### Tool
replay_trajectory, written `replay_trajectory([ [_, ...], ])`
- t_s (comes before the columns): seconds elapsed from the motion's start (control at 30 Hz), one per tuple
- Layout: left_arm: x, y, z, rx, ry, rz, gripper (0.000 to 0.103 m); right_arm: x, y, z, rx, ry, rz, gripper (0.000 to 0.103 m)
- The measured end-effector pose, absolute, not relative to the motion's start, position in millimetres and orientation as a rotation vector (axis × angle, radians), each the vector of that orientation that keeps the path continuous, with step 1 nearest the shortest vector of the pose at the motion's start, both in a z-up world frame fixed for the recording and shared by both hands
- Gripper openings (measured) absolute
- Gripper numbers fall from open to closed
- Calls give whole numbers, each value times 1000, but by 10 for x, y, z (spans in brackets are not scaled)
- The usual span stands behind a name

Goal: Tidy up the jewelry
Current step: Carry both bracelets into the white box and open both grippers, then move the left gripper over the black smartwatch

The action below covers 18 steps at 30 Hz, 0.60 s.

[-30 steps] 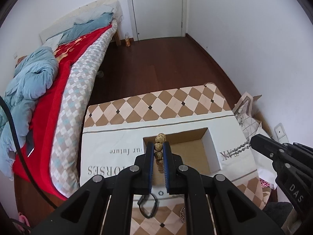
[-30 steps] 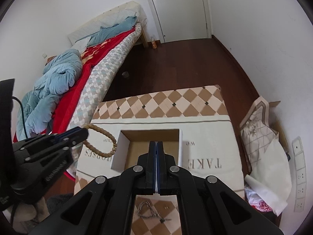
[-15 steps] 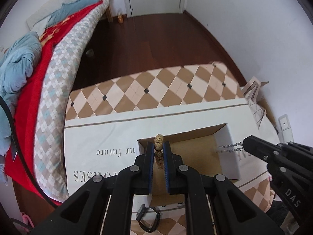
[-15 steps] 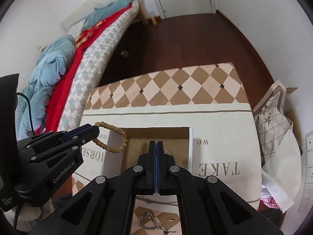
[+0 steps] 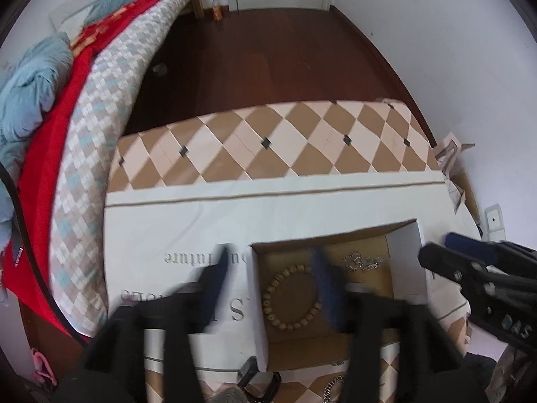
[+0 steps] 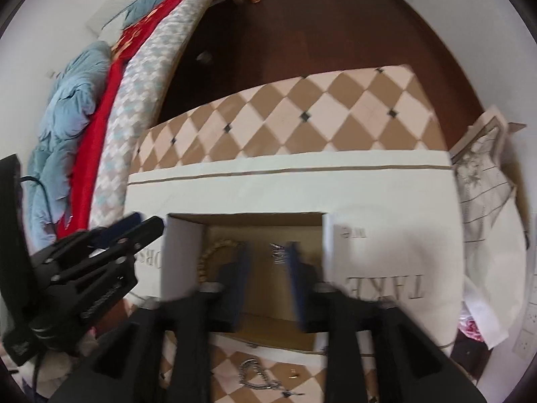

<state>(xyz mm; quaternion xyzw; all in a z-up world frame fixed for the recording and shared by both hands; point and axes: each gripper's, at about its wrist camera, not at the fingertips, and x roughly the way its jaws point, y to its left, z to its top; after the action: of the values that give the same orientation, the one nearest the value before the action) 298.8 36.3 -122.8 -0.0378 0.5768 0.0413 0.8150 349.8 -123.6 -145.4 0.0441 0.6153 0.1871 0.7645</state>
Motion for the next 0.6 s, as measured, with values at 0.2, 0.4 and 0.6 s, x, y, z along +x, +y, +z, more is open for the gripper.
replay_trajectory([
  [0.2, 2921, 445, -1131, -17, 1190, 184, 102, 3306, -1290, -1362, -81, 1289, 273, 82],
  [0.4, 2652, 532, -1110, 26, 1132, 279, 103, 3004, -1276, -1501, -246, 1278, 160, 102],
  [0.6, 2360, 557, -1082, 14, 1095, 305, 103, 2732, -1301, -1574, -215, 1257, 144, 103],
])
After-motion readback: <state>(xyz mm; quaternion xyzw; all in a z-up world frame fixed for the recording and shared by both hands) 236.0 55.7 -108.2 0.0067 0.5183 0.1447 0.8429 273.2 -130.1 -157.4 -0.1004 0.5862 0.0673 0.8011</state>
